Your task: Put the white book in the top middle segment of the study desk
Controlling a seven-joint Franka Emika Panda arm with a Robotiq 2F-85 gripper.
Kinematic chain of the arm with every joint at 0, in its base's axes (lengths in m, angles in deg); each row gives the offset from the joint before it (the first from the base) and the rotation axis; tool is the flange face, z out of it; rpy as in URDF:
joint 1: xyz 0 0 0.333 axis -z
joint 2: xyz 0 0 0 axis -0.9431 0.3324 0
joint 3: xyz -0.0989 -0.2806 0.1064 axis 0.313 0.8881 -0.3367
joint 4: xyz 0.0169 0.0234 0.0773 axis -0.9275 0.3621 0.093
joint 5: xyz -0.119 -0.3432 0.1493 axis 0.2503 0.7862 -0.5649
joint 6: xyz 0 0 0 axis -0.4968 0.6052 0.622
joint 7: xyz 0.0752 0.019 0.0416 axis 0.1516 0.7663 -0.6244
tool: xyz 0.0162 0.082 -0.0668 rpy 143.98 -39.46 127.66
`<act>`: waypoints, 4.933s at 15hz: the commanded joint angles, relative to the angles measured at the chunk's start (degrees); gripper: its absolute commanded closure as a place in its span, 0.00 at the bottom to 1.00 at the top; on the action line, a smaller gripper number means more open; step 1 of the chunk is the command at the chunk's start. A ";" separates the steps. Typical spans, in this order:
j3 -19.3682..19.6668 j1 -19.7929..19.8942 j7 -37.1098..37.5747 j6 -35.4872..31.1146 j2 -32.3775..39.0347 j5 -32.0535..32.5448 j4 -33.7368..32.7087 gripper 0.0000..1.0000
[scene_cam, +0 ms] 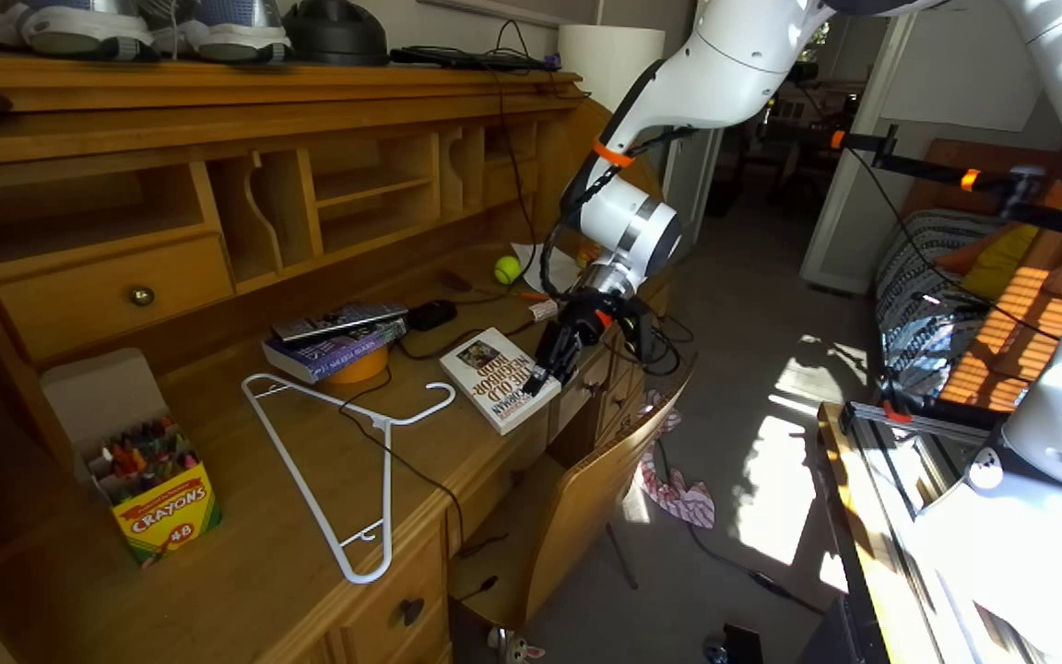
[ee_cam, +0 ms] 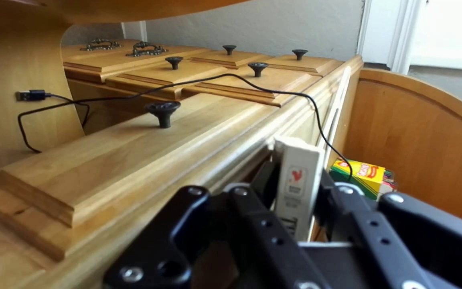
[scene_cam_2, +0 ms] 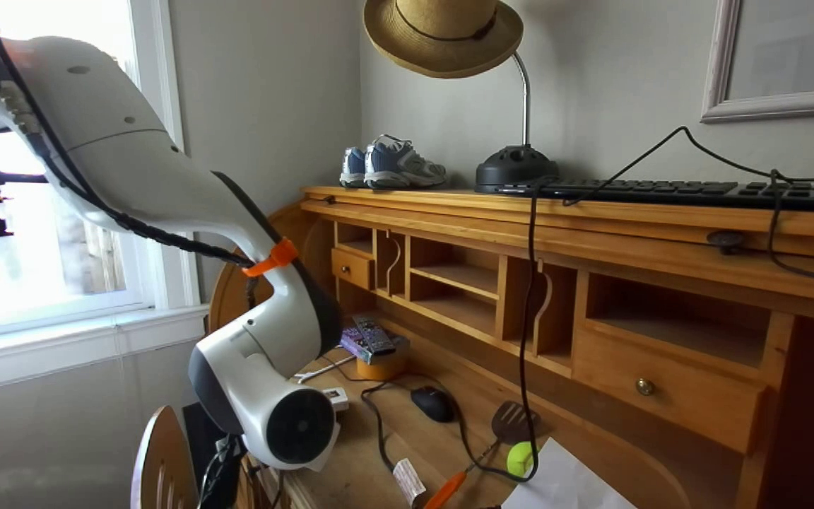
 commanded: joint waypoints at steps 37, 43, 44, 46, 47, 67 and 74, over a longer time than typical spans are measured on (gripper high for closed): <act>13.71 3.12 7.07 6.78 -28.43 -24.77 14.55 0.76; 13.35 2.79 7.96 6.17 -27.98 -27.40 14.44 0.94; 12.88 2.29 8.41 4.87 -28.03 -29.72 14.49 0.94; 11.90 1.48 9.35 3.98 -27.83 -35.20 14.51 0.94; 11.39 1.05 10.05 3.63 -27.56 -37.86 14.33 0.94; -7.07 8.33 8.06 -8.89 -17.13 -73.93 3.30 0.94; -24.51 24.81 2.86 -15.31 -13.66 -73.63 -0.34 0.94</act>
